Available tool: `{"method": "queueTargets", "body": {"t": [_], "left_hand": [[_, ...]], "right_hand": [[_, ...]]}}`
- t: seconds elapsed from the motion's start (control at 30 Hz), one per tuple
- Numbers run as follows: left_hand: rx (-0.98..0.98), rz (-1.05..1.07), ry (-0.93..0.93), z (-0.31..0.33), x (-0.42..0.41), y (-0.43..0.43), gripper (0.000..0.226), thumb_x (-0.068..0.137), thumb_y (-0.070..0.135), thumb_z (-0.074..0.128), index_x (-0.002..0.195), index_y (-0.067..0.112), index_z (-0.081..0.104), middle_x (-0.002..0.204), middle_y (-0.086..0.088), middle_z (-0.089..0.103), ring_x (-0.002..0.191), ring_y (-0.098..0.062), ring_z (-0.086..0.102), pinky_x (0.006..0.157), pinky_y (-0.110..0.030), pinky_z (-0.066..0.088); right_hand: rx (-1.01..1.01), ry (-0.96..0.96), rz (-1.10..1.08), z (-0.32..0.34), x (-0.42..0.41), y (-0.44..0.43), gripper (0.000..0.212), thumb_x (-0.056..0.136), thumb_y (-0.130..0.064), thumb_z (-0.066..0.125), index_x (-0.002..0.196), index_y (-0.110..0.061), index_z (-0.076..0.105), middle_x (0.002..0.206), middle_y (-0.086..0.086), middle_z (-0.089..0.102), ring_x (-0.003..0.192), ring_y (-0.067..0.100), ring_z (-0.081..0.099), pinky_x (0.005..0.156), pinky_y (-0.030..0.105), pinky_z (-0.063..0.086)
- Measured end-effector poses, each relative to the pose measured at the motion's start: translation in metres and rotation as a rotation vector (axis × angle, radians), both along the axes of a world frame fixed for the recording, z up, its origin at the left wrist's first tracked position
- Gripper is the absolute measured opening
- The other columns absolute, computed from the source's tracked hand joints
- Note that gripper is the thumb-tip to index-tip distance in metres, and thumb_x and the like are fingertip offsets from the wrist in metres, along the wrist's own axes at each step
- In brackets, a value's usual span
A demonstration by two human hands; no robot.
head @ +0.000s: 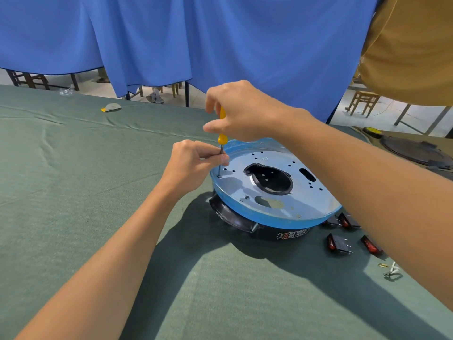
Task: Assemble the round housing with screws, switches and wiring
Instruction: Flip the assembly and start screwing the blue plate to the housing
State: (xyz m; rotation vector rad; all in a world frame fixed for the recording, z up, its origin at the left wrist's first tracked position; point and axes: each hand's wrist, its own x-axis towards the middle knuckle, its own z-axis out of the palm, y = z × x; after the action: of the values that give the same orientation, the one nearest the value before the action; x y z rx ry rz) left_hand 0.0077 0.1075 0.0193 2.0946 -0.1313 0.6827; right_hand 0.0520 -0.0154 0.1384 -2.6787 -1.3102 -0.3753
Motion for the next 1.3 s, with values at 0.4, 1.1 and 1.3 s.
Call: {"method": "queueTargets", "body": {"t": [0.4,1.1,1.3], "left_hand": [[-0.087,-0.006,0.001,-0.0025,0.0009,0.0012,0.010,0.085,0.016,0.073,0.080,0.022,0.079,0.074,0.006,0.075,0.070,-0.018,0.065,0.076,-0.050,0.053],[-0.072,0.018,-0.017,-0.0007,-0.0022,-0.0025,0.004,0.077,0.017,0.081,0.075,0.017,0.078,0.072,0.001,0.074,0.071,-0.014,0.069,0.076,-0.041,0.057],[-0.072,-0.063,0.044,-0.0024,0.0005,0.0004,0.010,0.089,0.011,0.069,0.089,0.013,0.079,0.086,0.000,0.076,0.085,-0.021,0.071,0.082,-0.047,0.056]], "right_hand": [[-0.003,-0.057,0.018,0.0013,-0.0019,0.0039,0.024,0.088,-0.031,0.062,0.105,-0.017,0.054,0.096,0.001,0.049,0.097,0.028,0.051,0.072,0.036,0.041],[-0.039,-0.219,-0.072,-0.0016,-0.0018,0.0027,0.035,0.093,-0.050,0.053,0.106,-0.017,0.055,0.093,0.005,0.042,0.086,0.030,0.046,0.069,0.037,0.035],[-0.033,-0.012,0.041,0.0035,0.0026,0.0031,0.022,0.088,-0.024,0.062,0.108,-0.022,0.056,0.096,0.000,0.047,0.101,0.028,0.053,0.068,0.033,0.039]]}}
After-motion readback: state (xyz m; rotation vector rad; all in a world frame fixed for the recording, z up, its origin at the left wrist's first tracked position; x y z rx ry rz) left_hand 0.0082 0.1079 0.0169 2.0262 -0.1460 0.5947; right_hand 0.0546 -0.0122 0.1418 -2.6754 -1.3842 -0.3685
